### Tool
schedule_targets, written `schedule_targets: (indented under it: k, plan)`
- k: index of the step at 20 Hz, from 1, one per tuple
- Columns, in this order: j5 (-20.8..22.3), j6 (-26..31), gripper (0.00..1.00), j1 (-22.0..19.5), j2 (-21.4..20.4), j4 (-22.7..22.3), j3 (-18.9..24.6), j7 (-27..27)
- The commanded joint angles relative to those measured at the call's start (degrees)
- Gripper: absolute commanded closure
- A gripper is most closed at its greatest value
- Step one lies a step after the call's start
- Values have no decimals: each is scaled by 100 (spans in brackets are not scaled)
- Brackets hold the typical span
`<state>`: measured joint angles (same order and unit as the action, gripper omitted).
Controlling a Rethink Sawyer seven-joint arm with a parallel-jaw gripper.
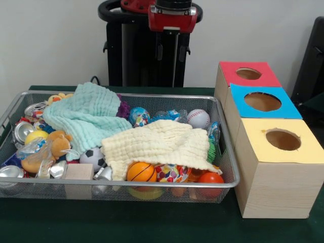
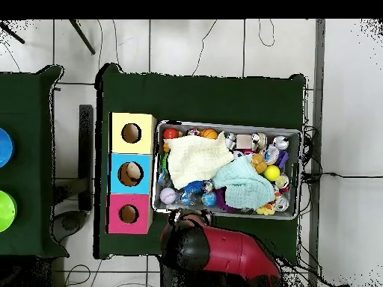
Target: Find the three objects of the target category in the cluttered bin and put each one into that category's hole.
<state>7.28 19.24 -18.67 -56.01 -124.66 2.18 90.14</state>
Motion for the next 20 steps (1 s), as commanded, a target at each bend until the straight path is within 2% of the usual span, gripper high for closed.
schedule_targets:
  k: [1, 6, 9, 15, 20]
  plan:
    - [388, -233, 0, -253, 380, 482, 592, 77]
    - [323, -287, 0, -297, 403, 511, 712, 235]
    - [241, -40, 0, -185, 406, 753, 667, 301]
    - [116, 244, 0, -246, 399, 1002, 747, 276]
    - [146, 115, 0, -368, 516, 1038, 852, 251]
